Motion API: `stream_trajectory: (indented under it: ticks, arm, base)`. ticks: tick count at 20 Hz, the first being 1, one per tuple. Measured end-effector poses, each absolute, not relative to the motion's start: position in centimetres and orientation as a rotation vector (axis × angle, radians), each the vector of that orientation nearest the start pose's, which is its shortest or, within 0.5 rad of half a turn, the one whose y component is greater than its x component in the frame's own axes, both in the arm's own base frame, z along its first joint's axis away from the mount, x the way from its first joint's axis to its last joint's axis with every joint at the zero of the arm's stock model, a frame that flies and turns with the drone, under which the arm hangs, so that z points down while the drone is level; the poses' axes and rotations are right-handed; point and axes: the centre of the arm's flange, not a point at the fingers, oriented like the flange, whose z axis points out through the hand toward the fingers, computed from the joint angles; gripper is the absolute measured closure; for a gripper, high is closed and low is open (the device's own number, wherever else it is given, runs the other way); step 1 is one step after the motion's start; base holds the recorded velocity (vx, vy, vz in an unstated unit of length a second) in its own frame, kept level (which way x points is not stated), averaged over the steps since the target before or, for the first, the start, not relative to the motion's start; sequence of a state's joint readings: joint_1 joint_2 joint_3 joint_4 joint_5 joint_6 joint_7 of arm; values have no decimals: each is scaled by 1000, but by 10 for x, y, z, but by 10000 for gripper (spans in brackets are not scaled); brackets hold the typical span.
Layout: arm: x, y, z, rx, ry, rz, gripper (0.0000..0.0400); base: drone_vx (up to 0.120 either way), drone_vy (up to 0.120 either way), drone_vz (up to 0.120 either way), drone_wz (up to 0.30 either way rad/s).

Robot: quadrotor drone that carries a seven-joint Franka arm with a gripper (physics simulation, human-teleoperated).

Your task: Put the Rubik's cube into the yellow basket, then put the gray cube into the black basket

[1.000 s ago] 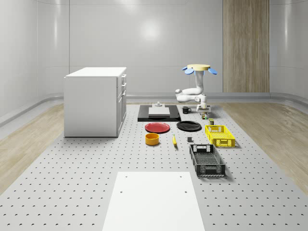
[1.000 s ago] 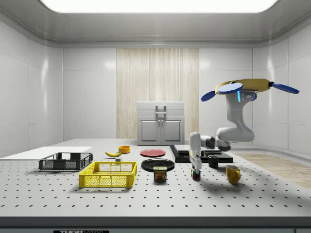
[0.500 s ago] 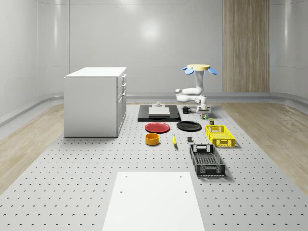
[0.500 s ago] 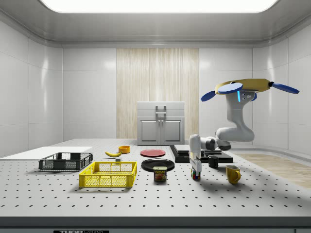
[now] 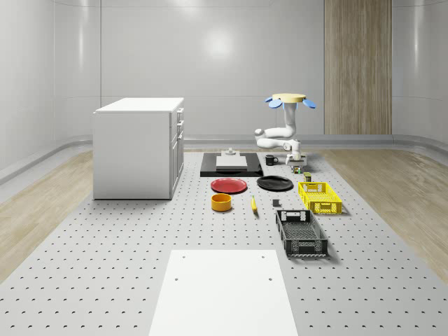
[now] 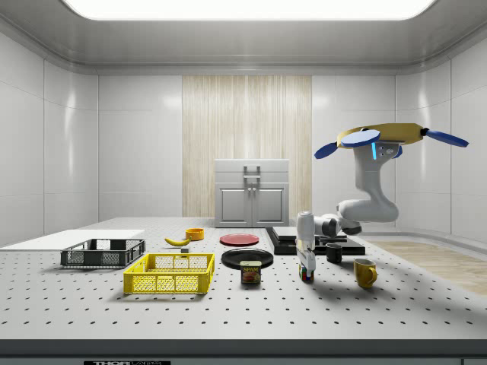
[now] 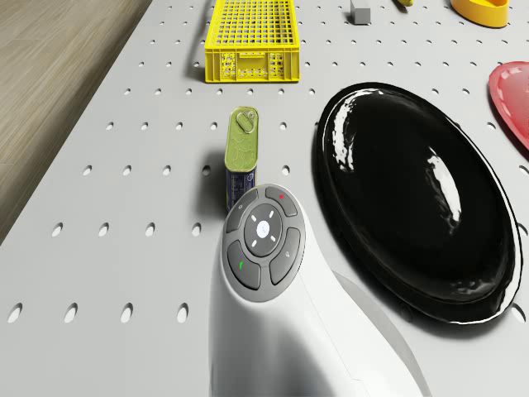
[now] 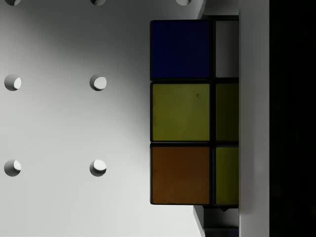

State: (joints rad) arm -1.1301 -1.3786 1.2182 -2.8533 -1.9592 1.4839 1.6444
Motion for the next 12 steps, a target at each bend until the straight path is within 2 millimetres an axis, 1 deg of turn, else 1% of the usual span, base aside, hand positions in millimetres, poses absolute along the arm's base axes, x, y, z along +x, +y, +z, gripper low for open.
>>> stream_trajectory:
  ticks: [1,6,12]
  arm:
    - [307,0,526,1,-2,785,79]
    - [307,0,527,-1,0,786,112]
    - [307,0,527,1,-2,749,113]
  base:
    - [0,0,0,0]
    - [0,0,0,0]
    - [0,0,0,0]
